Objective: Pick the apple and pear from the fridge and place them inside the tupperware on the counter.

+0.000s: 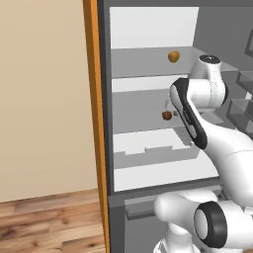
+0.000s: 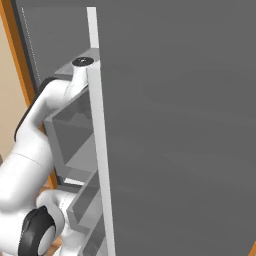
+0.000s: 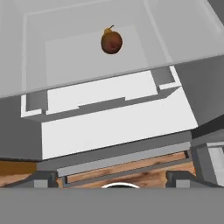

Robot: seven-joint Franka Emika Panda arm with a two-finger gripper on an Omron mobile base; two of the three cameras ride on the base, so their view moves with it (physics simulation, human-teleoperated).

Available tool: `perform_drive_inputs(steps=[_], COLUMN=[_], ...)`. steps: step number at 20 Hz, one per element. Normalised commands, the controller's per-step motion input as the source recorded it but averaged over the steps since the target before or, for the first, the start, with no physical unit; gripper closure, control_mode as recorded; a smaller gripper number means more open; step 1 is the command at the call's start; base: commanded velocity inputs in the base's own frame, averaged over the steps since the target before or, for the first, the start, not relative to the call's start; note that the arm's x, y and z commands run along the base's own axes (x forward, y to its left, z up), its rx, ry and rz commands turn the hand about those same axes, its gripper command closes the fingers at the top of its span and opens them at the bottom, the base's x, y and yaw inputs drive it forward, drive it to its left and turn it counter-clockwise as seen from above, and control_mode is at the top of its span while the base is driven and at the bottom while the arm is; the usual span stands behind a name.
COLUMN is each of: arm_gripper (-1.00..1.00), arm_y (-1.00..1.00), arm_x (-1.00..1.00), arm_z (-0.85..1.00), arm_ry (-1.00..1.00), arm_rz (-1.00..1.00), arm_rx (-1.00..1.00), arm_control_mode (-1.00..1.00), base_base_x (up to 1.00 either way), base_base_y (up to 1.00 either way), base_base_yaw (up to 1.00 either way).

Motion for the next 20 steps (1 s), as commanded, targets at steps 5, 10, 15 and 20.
perform_drive_inputs(steps=[5, 10, 15, 20], arm_gripper=[-1.00, -1.00, -1.00, -1.00], arm_y=[-0.39, -0.10, 0.00, 0.00], arm_x=[0.26, 0.28, 0.32, 0.41], arm_z=[-0.04, -0.21, -0.36, -0.33], arm_ry=[0.01, 0.05, 0.00, 0.00], arm_rz=[-0.07, 0.00, 0.00, 0.00], arm_rx=[0.00, 0.00, 0.00, 0.00], arm_control_mode=[-1.00, -1.00, -1.00, -1.00], base_base_x=[0.00, 0.00, 0.00, 0.00], base_base_y=[0.00, 0.00, 0.00, 0.00], base_base_yaw=[0.00, 0.00, 0.00, 0.00])
